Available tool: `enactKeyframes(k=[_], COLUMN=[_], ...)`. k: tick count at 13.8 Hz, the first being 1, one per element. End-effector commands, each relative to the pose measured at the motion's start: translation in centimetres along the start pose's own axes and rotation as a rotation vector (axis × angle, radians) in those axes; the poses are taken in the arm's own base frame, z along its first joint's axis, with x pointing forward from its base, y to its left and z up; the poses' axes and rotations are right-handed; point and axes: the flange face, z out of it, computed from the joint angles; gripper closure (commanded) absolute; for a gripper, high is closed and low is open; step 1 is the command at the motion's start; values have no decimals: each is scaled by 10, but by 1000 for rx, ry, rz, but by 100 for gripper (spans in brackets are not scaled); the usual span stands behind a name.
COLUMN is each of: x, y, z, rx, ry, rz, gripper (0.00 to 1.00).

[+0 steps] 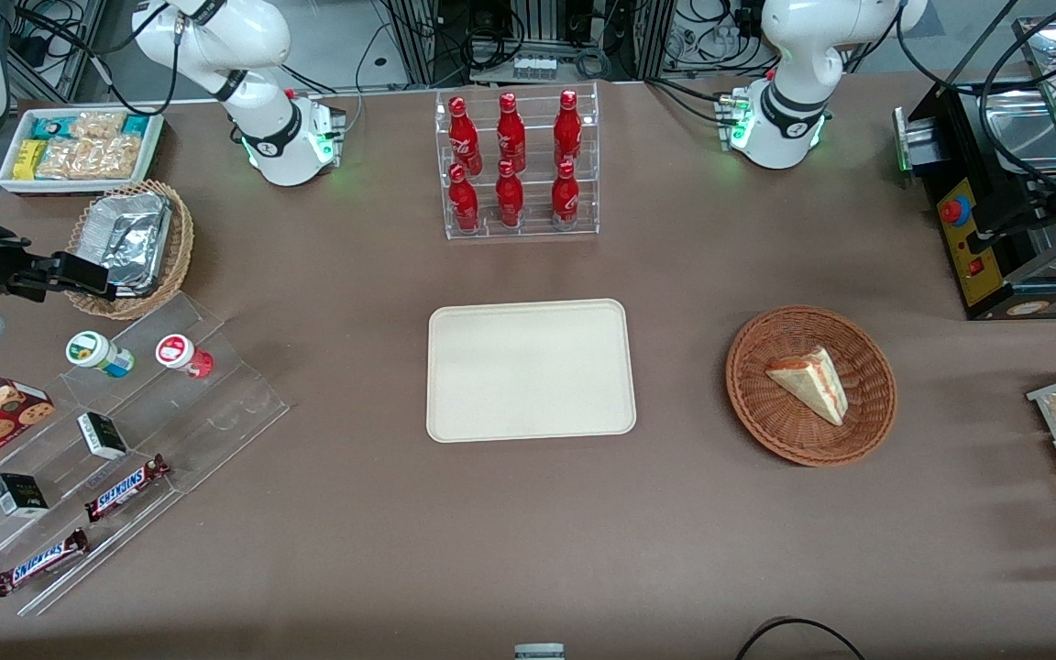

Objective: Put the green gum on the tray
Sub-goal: 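Lower the right gripper over the green-capped gum bottle on the acrylic rack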

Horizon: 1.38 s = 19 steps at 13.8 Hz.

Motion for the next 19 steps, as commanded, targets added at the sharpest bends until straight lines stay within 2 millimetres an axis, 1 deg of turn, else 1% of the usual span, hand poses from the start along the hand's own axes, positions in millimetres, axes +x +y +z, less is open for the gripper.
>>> enactKeyframes(k=[1,3,4,5,6,8,10,12,13,16,18,19], x=[7,11,15,18,18,18,14,17,17,13,8,5], y=[1,0,3,8,12,27,33,58,73,103,116,118], z=[2,9,14,25,38,66,79,90,97,120,132,139], rx=[8,9,8,9,11,11,-14,-30,-39,-61,-76,-89], ry=[3,-5,4,-5,-19,-1,24,50,73,115,148,165], rz=[15,4,5,-1,-45,-137,-265,-400,-444,-543,-580,-610], gripper=[0,0,0,0,0,1,1,1,1,1,1,1])
